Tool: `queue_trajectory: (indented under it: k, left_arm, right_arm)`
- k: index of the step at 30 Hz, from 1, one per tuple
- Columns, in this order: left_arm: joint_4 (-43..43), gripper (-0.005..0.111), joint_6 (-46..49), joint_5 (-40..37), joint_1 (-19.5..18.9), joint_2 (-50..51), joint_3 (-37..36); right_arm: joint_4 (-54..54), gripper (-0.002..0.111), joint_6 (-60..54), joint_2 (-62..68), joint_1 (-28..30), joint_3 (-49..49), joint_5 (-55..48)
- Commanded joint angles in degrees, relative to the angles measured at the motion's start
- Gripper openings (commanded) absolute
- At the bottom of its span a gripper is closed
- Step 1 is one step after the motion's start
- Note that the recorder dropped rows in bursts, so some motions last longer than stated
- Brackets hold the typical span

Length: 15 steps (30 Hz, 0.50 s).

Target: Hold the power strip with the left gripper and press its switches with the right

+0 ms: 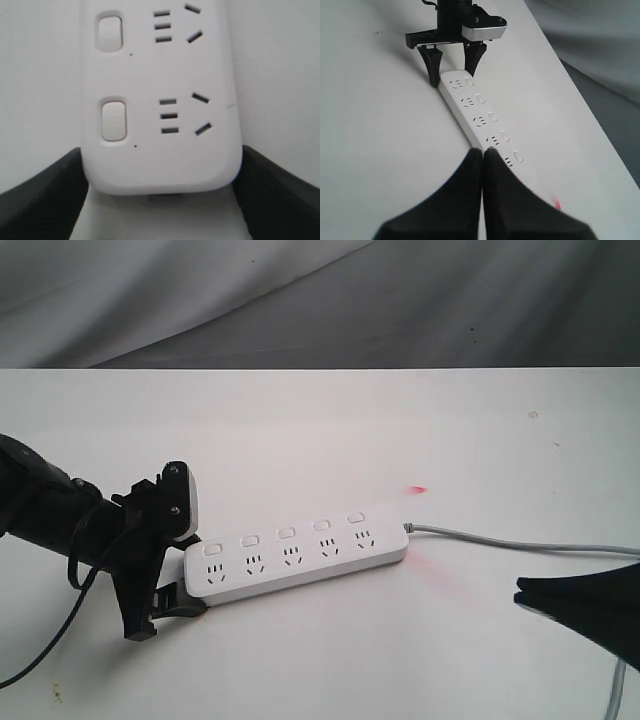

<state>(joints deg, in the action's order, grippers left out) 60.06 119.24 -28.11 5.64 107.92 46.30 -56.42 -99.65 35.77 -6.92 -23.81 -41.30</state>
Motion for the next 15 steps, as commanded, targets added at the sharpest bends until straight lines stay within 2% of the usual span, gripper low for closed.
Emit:
queue_trajectory:
  k: [1,4,9,15]
  left_arm:
    - [-1.0,0.057,0.6,1.2,0.3,0.1,0.0]
    - [-1.0,0.057,0.6,1.2,0.3,0.1,0.0]
    - [-1.0,0.057,0.6,1.2,0.3,0.1,0.0]
    - [-1.0,0.057,0.6,1.2,0.3,0.1,0.0]
  right_arm:
    - [-0.5,0.0,0.2,-0.6,0.1,0.4,0.0]
    - [-0.5,0.0,0.3,-1.5,0.1,0.7,2.7]
    - [-0.3,0.0,7.2,-12.6,0.7,6.3,21.3]
    - [0.2,0.0,13.2,-25.0,9.3,9.3,24.0]
